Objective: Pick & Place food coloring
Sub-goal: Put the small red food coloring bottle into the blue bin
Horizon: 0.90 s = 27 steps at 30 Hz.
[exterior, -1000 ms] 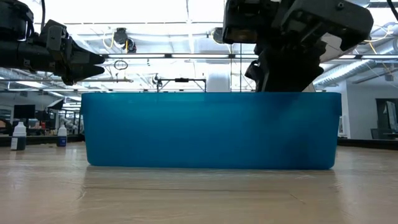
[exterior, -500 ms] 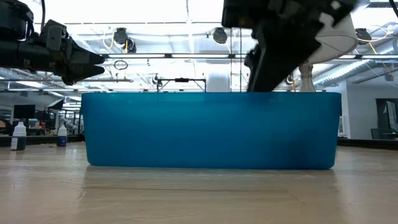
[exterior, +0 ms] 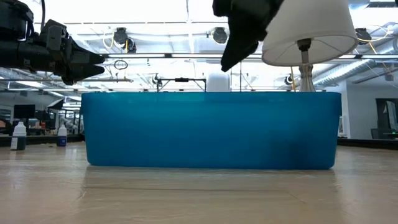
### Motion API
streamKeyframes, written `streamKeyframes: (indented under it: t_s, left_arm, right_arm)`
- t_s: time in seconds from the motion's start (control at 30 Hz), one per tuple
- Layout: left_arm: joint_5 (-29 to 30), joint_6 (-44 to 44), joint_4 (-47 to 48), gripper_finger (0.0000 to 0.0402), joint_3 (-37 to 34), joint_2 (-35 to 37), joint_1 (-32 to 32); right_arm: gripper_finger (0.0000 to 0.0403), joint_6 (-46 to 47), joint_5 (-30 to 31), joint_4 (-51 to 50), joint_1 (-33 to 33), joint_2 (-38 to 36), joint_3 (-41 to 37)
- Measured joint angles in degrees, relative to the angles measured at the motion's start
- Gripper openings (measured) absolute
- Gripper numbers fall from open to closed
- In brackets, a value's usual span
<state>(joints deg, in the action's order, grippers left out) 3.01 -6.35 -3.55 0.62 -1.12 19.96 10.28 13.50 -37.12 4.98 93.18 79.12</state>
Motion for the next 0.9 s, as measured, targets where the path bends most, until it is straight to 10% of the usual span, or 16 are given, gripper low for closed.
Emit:
streamKeyframes:
  t_s: [0.37,0.9]
  left_arm:
    - [0.0,0.0,0.0,0.0269,0.0,0.0,0.0]
    - [0.0,0.0,0.0,0.0269,0.0,0.0,0.0]
  right_arm:
    - [0.0227,-8.0,-1.7,0.2,-14.8,4.8,-0.8]
    - [0.0222,-7.4,-9.1,7.2,-17.0,15.4,-3.2]
